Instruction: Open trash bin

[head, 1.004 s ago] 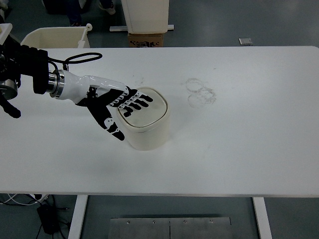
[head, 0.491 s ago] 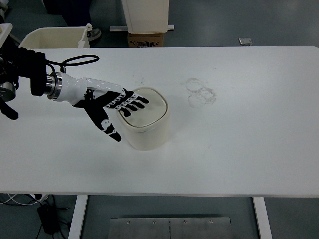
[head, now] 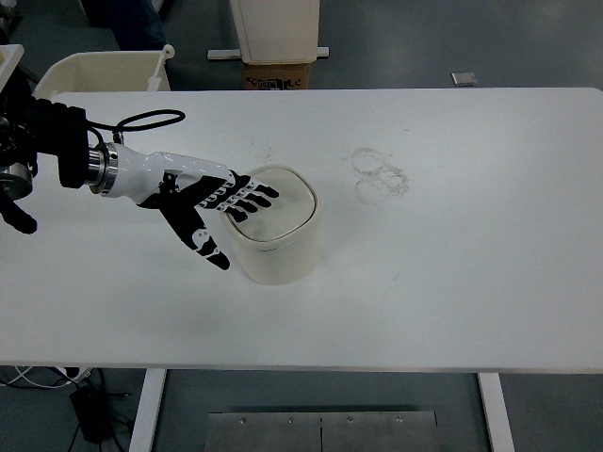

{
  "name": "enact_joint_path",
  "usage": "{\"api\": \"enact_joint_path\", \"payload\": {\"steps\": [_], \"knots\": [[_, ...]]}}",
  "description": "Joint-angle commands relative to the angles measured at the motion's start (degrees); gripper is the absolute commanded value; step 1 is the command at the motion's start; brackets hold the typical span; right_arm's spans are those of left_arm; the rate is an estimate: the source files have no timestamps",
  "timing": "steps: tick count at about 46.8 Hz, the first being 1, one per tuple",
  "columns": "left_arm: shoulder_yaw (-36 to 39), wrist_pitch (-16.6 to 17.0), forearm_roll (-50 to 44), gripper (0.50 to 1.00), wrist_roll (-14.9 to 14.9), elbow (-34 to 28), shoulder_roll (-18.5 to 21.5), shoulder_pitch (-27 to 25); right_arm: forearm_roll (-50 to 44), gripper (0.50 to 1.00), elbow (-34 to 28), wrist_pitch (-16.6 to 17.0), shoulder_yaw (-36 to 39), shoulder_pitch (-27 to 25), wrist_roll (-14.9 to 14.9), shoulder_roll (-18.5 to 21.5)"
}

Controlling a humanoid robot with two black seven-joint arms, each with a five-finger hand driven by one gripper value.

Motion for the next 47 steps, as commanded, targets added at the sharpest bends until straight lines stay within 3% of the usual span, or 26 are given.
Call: {"api": "enact_joint_path", "payload": {"steps": [1, 10, 28, 38, 47], "knots": [[-0.12, 0.08, -0.08, 1.000, 0.05, 0.00, 0.05, -0.51, 0.00, 0.993, -0.02, 0.00, -0.02, 0.00, 0.00, 0.00], [-0.73, 0.08, -1.04, 1.000, -0.04, 0.08, 0.58, -5.00, 0.00, 0.993, -0.02, 0.00, -0.02, 0.00, 0.00, 0.00], [-10.92, -0.36, -3.85, 1.000, -1.01, 4.03, 2.25, -4.65, 0.00, 0.993, -0.02, 0.00, 0.07, 0.00, 0.00, 0.00], [-15.24, 0.95, -12.11, 1.000, -5.57, 10.36, 1.55, -3.86, 0.00, 0.993, -0.02, 0.00, -0.02, 0.00, 0.00, 0.00], [-16.29, 1.48, -19.93, 1.000, -10.32, 19.67, -0.04, -1.84, 0.00, 0.993, -0.02, 0.00, -0.02, 0.00, 0.00, 0.00]]}}
